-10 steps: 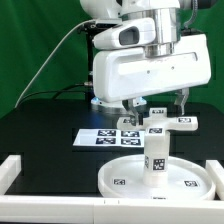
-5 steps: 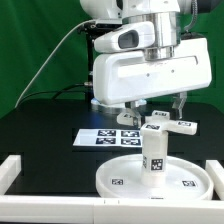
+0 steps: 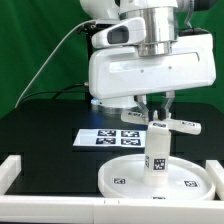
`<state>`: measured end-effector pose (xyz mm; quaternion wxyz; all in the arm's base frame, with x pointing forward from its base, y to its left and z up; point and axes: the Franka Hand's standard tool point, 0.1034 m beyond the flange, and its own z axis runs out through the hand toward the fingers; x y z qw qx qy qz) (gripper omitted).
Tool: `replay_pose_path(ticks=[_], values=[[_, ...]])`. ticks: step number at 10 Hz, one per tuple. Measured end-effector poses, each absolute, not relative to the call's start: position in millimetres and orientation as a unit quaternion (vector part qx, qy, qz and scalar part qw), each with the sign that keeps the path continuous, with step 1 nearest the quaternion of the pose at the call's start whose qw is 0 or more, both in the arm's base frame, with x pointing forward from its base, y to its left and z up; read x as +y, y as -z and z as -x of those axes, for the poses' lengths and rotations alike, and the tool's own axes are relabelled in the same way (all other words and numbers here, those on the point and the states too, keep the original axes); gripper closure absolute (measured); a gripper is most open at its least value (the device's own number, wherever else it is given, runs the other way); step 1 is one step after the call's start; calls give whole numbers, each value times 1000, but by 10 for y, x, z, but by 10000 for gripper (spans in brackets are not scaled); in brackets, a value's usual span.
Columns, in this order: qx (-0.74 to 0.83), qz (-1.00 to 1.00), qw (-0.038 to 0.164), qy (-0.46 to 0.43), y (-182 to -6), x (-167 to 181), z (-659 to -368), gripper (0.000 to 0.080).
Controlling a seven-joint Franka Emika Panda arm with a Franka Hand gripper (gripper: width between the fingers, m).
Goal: Assemble round table
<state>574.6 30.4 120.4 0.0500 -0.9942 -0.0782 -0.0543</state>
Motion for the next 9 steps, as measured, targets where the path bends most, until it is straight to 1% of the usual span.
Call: replay_pose_path(ticks=[1, 2, 6, 7, 8, 9], values=[[-82, 994, 50, 54, -1203, 302, -5746, 778], [-82, 994, 50, 54, -1203, 302, -5746, 792], [-88, 993, 49, 54, -1192, 274, -5742, 798], [-119, 991, 47, 45, -1207, 283, -5725, 772], [-191, 980, 45, 26, -1306, 315, -5740, 637], [-264, 963, 35, 31, -1355, 355, -5772, 502]])
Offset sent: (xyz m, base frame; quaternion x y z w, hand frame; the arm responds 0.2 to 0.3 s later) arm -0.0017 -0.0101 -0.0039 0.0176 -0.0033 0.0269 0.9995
